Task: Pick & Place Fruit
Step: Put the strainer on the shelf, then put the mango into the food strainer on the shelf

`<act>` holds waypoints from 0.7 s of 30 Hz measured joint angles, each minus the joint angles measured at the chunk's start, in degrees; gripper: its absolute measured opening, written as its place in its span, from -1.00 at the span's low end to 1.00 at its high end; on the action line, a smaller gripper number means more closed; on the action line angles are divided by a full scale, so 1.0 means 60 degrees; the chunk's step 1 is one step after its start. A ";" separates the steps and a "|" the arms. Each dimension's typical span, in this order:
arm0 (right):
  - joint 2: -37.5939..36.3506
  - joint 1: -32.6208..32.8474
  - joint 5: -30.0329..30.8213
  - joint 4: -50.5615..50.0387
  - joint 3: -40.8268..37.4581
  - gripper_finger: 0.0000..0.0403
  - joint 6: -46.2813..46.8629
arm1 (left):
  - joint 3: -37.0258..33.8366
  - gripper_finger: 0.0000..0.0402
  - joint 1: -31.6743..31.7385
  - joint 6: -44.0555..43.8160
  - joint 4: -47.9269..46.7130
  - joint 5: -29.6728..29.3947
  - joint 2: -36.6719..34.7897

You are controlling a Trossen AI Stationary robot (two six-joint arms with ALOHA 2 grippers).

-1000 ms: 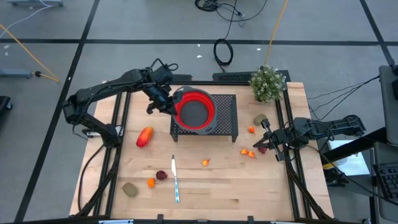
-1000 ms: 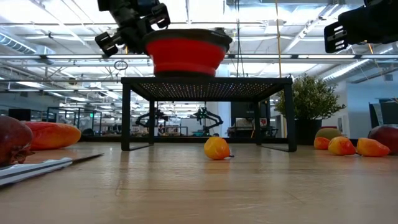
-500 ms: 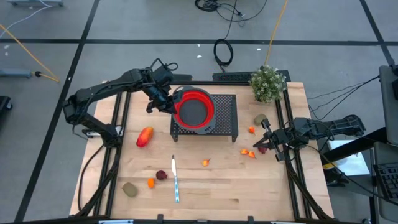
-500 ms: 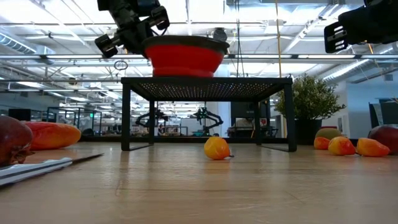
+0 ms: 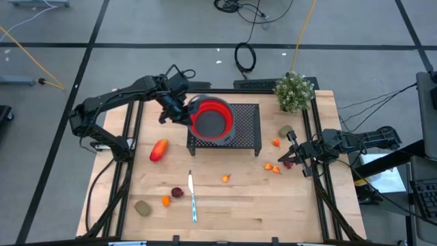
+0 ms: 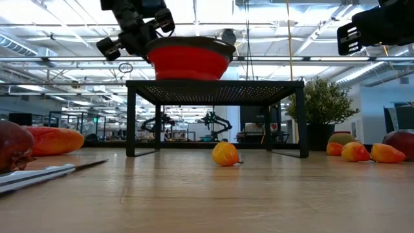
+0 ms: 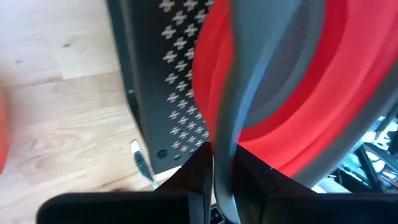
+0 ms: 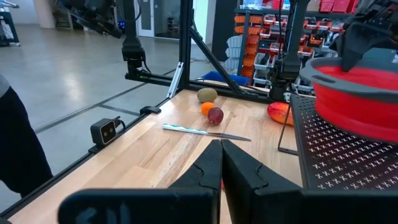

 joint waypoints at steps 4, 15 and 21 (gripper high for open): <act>0.0000 0.0000 0.0000 0.0001 0.0000 -1.00 -0.0004 | 0.0000 -0.68 -0.0031 0.0000 -0.0286 -0.0006 0.0000; 0.0004 0.0000 0.0011 0.0027 0.0000 -1.00 0.0000 | 0.0000 -0.23 -0.0044 -0.0004 -0.0272 0.0014 -0.0004; 0.0000 -0.0002 0.0022 0.0027 0.0000 -1.00 0.0388 | 0.0000 0.02 -0.0044 0.0324 -0.0272 0.0079 -0.0007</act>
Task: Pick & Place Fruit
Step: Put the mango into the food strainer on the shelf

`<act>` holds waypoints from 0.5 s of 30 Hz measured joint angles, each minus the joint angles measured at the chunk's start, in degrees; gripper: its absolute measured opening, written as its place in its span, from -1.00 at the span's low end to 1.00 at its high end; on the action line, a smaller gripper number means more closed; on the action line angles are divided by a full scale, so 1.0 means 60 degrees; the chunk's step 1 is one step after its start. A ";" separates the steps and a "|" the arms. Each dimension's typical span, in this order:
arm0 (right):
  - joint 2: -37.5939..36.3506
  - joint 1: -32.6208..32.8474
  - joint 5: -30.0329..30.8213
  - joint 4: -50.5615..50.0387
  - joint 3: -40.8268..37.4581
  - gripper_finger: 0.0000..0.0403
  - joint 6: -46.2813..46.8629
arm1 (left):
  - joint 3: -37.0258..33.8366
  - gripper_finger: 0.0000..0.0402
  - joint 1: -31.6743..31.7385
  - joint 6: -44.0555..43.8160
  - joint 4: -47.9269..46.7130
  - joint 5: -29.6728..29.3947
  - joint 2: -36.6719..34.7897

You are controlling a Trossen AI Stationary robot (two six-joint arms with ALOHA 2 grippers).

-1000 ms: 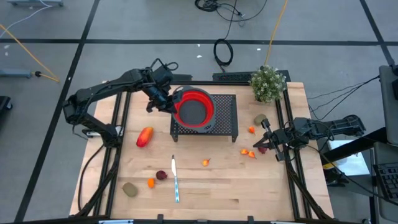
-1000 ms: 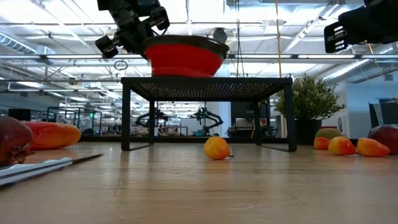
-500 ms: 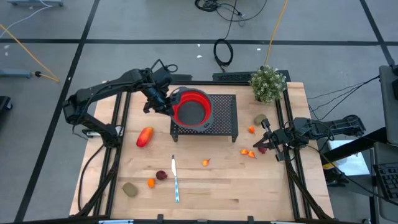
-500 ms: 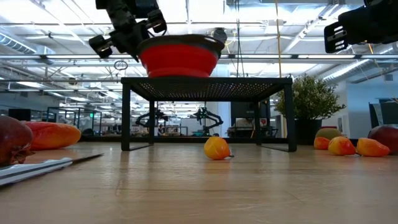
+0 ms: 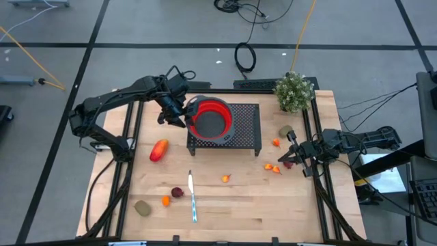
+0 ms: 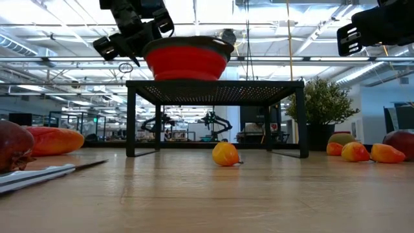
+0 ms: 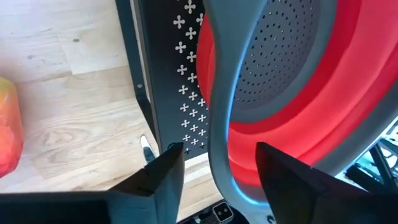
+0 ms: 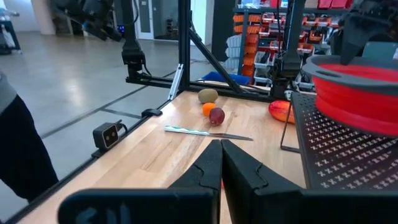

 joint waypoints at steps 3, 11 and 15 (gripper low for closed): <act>0.0003 0.0000 0.0001 0.0000 0.0004 -1.00 0.0218 | 0.0000 0.12 -0.0001 0.0037 0.0004 0.0195 0.0000; 0.0000 -0.0001 0.0007 0.0002 0.0004 -1.00 0.0220 | 0.0004 0.20 0.0000 0.0021 -0.0001 0.0501 -0.0184; 0.0003 -0.0001 0.0026 0.0003 0.0007 -1.00 0.0220 | 0.0004 0.20 0.0000 -0.0187 0.0048 0.0494 -0.0633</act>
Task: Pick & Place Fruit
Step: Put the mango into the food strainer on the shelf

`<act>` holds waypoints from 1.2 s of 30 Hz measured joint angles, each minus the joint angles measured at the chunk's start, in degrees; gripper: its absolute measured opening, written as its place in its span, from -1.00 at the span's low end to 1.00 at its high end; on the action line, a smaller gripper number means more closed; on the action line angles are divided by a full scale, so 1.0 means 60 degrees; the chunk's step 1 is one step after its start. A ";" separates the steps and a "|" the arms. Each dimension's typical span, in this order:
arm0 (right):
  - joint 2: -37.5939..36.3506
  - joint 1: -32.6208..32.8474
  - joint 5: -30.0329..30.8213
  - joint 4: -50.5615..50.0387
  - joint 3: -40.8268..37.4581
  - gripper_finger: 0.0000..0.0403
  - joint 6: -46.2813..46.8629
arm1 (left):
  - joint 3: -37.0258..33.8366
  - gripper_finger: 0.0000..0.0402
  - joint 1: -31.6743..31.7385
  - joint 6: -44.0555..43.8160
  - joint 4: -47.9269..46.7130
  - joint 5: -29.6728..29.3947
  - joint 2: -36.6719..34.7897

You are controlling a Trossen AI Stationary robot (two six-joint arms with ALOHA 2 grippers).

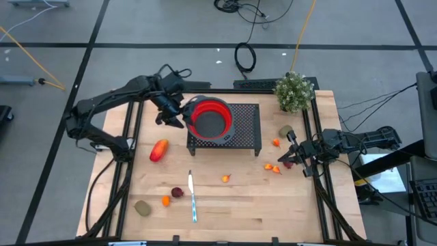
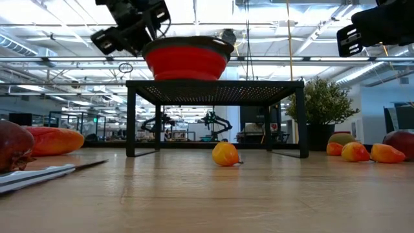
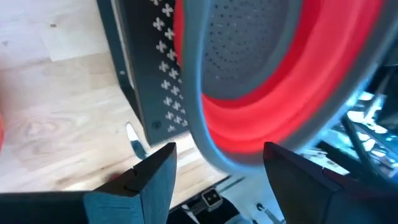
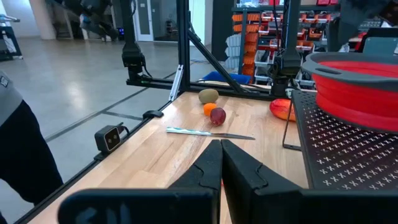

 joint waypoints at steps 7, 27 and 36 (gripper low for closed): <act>0.0000 0.0003 0.0021 -0.0003 0.0000 -1.00 -0.0083 | 0.0000 0.20 -0.0081 -0.0375 -0.0011 -0.0966 -0.1211; 0.0000 -0.0001 0.0025 -0.0003 0.0000 -1.00 -0.0113 | 0.0000 0.20 -0.0818 0.0509 -0.1926 -0.2781 -0.3781; 0.0000 -0.0001 0.0015 -0.0003 0.0000 -1.00 -0.0186 | 0.0000 0.20 -0.1182 0.2537 -0.2067 -0.3870 -0.3936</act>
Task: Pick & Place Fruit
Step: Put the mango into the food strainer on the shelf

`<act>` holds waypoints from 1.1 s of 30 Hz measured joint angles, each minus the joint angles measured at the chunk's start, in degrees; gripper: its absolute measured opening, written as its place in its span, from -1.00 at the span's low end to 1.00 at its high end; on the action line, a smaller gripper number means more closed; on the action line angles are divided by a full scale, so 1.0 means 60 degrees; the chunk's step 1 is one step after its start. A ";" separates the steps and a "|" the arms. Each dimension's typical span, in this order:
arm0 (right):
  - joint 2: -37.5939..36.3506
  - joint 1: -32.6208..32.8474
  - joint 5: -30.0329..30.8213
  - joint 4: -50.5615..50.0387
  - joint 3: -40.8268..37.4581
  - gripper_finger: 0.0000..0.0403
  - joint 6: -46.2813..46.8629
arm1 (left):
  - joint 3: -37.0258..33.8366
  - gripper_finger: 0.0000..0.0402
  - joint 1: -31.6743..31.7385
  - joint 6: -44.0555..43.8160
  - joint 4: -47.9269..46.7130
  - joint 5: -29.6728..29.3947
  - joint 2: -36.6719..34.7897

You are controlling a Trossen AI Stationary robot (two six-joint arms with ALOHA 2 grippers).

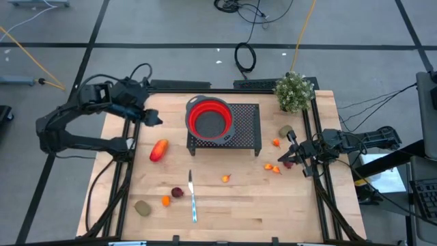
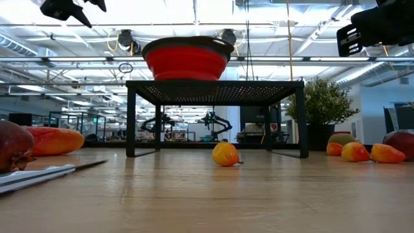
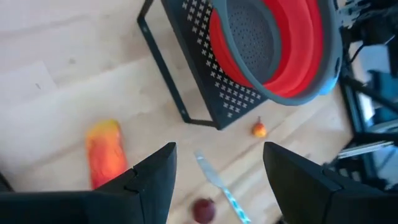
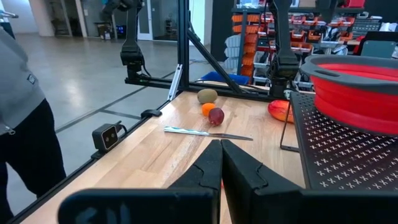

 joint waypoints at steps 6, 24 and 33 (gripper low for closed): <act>0.0000 0.0003 -0.0022 0.0000 0.0000 -1.00 0.0001 | 0.0000 0.20 -0.0166 0.0878 0.0000 -0.0436 0.0005; 0.0000 0.0004 0.1196 0.0038 0.0000 -1.00 -0.1429 | 0.0000 0.20 -0.0829 0.0721 -0.1187 -0.1212 0.0795; -0.0001 -0.0004 0.4635 0.0253 0.0000 -1.00 -0.0973 | -0.0004 0.20 -0.1166 0.0897 -0.1902 -0.1390 0.1462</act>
